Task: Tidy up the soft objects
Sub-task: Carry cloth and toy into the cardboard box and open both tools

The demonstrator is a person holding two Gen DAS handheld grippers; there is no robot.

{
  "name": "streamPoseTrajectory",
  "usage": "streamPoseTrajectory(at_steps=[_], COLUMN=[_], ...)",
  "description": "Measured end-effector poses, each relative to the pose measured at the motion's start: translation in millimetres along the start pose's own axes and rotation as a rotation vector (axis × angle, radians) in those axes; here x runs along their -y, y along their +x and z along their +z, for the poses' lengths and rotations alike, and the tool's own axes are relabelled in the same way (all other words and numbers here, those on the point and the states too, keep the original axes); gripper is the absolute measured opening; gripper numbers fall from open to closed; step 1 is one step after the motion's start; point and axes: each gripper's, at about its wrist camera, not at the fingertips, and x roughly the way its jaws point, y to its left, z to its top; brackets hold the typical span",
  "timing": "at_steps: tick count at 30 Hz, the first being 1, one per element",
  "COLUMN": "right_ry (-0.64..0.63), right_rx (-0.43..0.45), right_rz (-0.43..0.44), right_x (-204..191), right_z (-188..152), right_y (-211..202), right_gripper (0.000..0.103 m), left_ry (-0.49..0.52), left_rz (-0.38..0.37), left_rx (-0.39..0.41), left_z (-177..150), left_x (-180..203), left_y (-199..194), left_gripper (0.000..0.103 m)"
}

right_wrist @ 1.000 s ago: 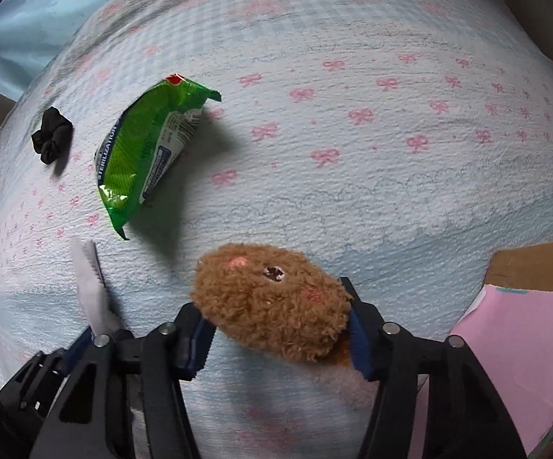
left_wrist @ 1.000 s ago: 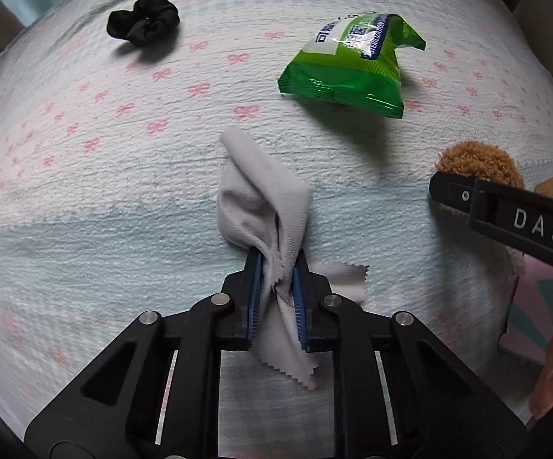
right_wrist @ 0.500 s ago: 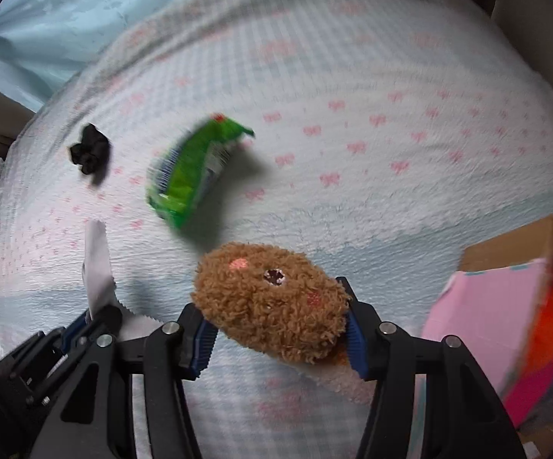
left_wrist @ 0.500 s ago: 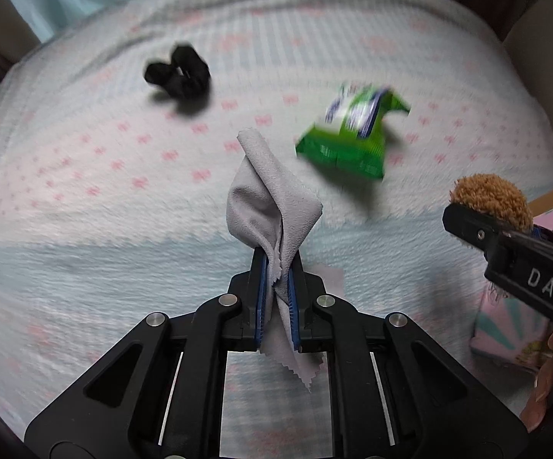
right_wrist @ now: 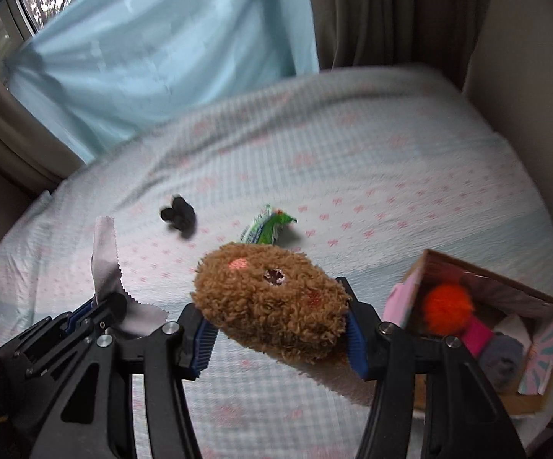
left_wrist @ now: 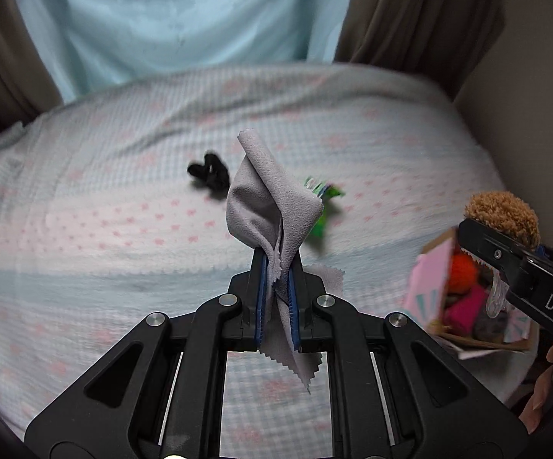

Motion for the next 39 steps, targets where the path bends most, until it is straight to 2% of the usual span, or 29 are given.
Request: streamPoseTrajectory(at_steps=[4,7,13,18,23,28,33,39], right_ry=[0.045,0.066,0.113,0.169,0.238,0.314,0.370,0.450], right_rx=[0.074,0.115,0.166,0.188,0.188,0.162,0.121,0.040], right_rz=[-0.009,-0.032,-0.079,-0.118,-0.163,-0.192,-0.208,-0.188], right_x=[10,21,51,87,132,183,228,279], right_z=[-5,-12,-26,-37,-45,-51,-54,-59], right_y=[-53,-88,-134,-160,-172,-168,-151,-112], right_gripper=[0.052,0.052,0.052,0.052,0.052,0.052,0.052,0.052], left_ry=[0.036,0.055,0.121,0.196,0.270,0.335,0.392,0.495], left_rz=[-0.030,-0.070,-0.159,-0.238,-0.303,-0.342,-0.345,-0.311], left_rx=[0.061,0.090,0.125,0.129,0.105,0.051,-0.006,-0.120], left_z=[4,4,5,0,-6,-13,-25,-47], left_x=[17,36,88,145,203,258,304,350], left_y=[-53,-78,-110,-117,-109,-84,-48,10], left_gripper=[0.009,0.009,0.009,0.009,0.009,0.009,0.008,0.008])
